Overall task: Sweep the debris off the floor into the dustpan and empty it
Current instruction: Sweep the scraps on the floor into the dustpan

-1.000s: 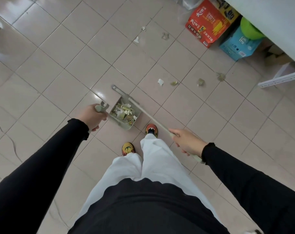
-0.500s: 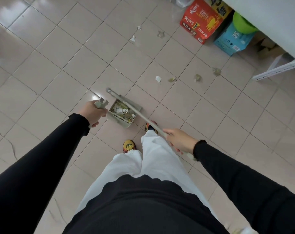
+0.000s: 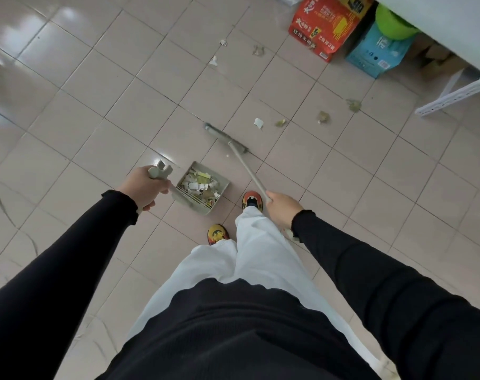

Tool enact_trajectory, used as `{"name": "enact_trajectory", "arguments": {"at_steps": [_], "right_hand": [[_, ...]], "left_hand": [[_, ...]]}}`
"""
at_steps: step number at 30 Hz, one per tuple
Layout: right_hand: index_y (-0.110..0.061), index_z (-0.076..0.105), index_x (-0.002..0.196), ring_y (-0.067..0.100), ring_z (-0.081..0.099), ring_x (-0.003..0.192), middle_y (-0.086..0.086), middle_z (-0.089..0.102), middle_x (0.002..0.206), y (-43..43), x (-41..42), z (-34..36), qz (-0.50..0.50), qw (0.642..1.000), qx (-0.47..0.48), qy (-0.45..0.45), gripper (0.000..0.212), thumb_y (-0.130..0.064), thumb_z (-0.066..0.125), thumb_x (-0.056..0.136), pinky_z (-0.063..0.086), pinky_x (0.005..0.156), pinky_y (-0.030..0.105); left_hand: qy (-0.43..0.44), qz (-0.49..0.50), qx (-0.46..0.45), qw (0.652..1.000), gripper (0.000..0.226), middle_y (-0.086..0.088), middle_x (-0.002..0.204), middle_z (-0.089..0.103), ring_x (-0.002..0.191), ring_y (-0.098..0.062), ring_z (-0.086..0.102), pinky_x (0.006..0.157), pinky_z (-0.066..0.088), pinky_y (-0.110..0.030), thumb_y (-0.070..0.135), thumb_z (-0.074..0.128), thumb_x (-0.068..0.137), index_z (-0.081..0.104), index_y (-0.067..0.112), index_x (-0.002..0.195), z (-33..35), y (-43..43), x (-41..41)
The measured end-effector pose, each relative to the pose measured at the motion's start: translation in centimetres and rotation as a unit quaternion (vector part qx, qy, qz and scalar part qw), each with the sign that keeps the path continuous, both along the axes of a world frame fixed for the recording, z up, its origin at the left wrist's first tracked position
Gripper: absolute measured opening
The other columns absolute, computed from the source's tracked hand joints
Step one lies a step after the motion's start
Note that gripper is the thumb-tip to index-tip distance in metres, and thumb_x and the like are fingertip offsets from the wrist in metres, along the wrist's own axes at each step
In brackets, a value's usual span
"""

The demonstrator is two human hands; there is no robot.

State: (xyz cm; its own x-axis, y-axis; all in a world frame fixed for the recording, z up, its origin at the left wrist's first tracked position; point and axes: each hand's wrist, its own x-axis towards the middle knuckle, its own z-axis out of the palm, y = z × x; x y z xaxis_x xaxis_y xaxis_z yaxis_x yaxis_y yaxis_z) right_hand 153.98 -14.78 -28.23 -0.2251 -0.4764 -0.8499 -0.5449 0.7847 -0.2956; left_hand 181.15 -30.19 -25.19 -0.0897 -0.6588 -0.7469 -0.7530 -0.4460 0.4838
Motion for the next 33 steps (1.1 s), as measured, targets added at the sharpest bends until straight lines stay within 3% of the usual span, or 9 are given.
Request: {"name": "enact_trajectory", "arguments": {"at_steps": [4, 7, 12, 18, 21, 23, 28, 30, 33], "right_hand": [[-0.027, 0.047, 0.142, 0.024, 0.054, 0.062, 0.016, 0.066, 0.109, 1.5, 1.2, -0.8, -0.011, 0.997, 0.054, -0.059, 0.049, -0.017, 0.030, 0.097, 0.047, 0.053, 0.030], [-0.028, 0.050, 0.141, 0.015, 0.044, 0.052, 0.007, 0.052, 0.079, 2.9, 0.2, 0.5, -0.009, 0.992, 0.069, -0.106, 0.048, -0.016, 0.031, 0.098, 0.039, 0.042, 0.023], [-0.036, 0.040, 0.149, 0.014, 0.043, 0.055, 0.004, 0.053, 0.085, 6.5, -0.8, 4.3, -0.032, 0.991, 0.048, -0.120, 0.048, -0.028, 0.034, 0.101, 0.041, 0.046, 0.027], [-0.026, 0.044, 0.143, 0.022, 0.049, 0.057, 0.004, 0.055, 0.078, 4.1, 1.9, 0.8, 0.043, 0.999, 0.017, -0.026, 0.051, -0.013, 0.027, 0.097, 0.043, 0.047, 0.028], [-0.020, 0.050, 0.138, 0.018, 0.045, 0.052, 0.005, 0.048, 0.075, 2.8, 1.8, -0.2, -0.023, 0.993, 0.060, -0.100, 0.047, -0.009, 0.028, 0.098, 0.041, 0.043, 0.025], [-0.024, 0.047, 0.144, 0.013, 0.039, 0.049, 0.004, 0.044, 0.074, 3.3, 0.6, 0.6, -0.074, 0.984, 0.065, -0.149, 0.044, -0.019, 0.032, 0.103, 0.037, 0.038, 0.020], [-0.038, 0.045, 0.143, 0.011, 0.036, 0.051, 0.005, 0.047, 0.083, 7.2, -1.9, 3.2, -0.131, 0.979, 0.015, -0.158, 0.042, -0.030, 0.038, 0.102, 0.035, 0.044, 0.024], [-0.037, 0.044, 0.145, 0.011, 0.037, 0.049, 0.006, 0.049, 0.083, 7.9, -3.2, 3.3, -0.166, 0.974, -0.008, -0.152, 0.044, -0.029, 0.040, 0.102, 0.035, 0.043, 0.025], [-0.034, 0.044, 0.147, 0.010, 0.039, 0.044, 0.006, 0.051, 0.081, 7.2, -6.2, 3.3, -0.205, 0.970, -0.043, -0.121, 0.046, -0.026, 0.043, 0.102, 0.036, 0.039, 0.025]], "left_hand": [[-0.015, 0.002, 0.005, 1.000, 0.025, -0.024, 0.106, 0.071, 0.052, -0.021, 0.041, 0.050, 0.035, -0.025, 0.009, 0.059, 0.091, 0.062, 0.002, 0.115, -0.2, 0.2, 0.5], [-0.016, -0.002, 0.003, 1.000, 0.024, -0.024, 0.109, 0.071, 0.052, -0.020, 0.041, 0.049, 0.035, -0.025, 0.009, 0.059, 0.091, 0.062, 0.003, 0.115, -0.2, 0.4, 0.7], [-0.020, -0.015, 0.011, 1.000, 0.020, -0.024, 0.110, 0.071, 0.052, -0.020, 0.043, 0.047, 0.036, -0.024, 0.010, 0.060, 0.089, 0.063, 0.007, 0.109, -0.6, 0.8, 1.2], [-0.016, -0.018, 0.009, 1.000, 0.017, -0.020, 0.104, 0.071, 0.052, -0.020, 0.042, 0.047, 0.036, -0.024, 0.010, 0.060, 0.090, 0.063, 0.009, 0.107, -0.8, 1.1, 1.1], [-0.015, -0.029, 0.010, 0.999, 0.019, -0.018, 0.097, 0.066, 0.052, -0.020, 0.042, 0.047, 0.036, -0.024, 0.010, 0.059, 0.091, 0.063, 0.008, 0.109, -1.1, 1.1, 1.1], [-0.013, -0.036, 0.004, 0.999, 0.017, -0.018, 0.096, 0.064, 0.053, -0.021, 0.042, 0.048, 0.036, -0.025, 0.010, 0.059, 0.090, 0.064, 0.009, 0.106, -1.2, 1.0, 0.9], [-0.013, -0.055, -0.012, 0.998, 0.020, -0.020, 0.092, 0.061, 0.056, -0.023, 0.044, 0.050, 0.037, -0.027, 0.010, 0.059, 0.089, 0.064, 0.007, 0.108, -1.4, 0.4, 0.0], [-0.012, -0.061, -0.018, 0.998, 0.020, -0.029, 0.092, 0.062, 0.055, -0.023, 0.045, 0.048, 0.037, -0.026, 0.010, 0.060, 0.089, 0.065, 0.006, 0.107, -1.4, -0.1, -0.8], [-0.004, -0.067, -0.029, 0.997, 0.017, -0.034, 0.110, 0.066, 0.053, -0.023, 0.045, 0.047, 0.038, -0.025, 0.008, 0.060, 0.089, 0.064, 0.010, 0.105, -1.5, -1.1, -3.0]]}}
